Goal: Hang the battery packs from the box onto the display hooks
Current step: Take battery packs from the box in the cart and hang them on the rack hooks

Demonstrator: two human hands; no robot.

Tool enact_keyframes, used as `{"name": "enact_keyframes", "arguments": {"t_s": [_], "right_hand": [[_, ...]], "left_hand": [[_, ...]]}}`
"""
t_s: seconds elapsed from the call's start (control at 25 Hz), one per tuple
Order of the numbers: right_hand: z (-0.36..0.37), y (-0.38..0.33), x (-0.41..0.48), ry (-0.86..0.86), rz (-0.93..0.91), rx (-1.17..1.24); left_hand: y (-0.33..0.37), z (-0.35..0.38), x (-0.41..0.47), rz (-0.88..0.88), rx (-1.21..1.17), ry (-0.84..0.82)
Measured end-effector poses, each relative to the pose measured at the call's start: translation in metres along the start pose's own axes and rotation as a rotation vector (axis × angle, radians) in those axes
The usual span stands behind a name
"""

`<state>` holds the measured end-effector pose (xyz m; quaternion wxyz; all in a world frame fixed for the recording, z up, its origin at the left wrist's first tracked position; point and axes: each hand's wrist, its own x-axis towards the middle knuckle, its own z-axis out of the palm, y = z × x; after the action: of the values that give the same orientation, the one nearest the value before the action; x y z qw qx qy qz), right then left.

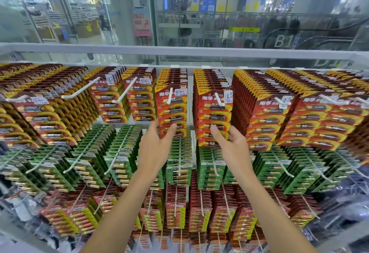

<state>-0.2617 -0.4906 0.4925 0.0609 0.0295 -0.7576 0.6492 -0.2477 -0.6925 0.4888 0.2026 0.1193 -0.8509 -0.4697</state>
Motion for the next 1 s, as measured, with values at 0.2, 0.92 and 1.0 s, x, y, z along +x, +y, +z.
{"name": "enact_keyframes", "arguments": {"t_s": [0.2,0.92,1.0], "right_hand": [[-0.008,0.010,-0.016,0.003,-0.018,-0.245],[-0.070,0.089,-0.120,-0.222,0.039,-0.626],[-0.084,0.095,-0.142,-0.185,0.042,-0.632]], "left_hand": [[-0.012,-0.004,-0.018,0.016,0.169,0.076],[-0.035,0.031,-0.178,-0.083,0.307,-0.168],[-0.033,0.037,-0.199,-0.049,0.308,-0.202]]}}
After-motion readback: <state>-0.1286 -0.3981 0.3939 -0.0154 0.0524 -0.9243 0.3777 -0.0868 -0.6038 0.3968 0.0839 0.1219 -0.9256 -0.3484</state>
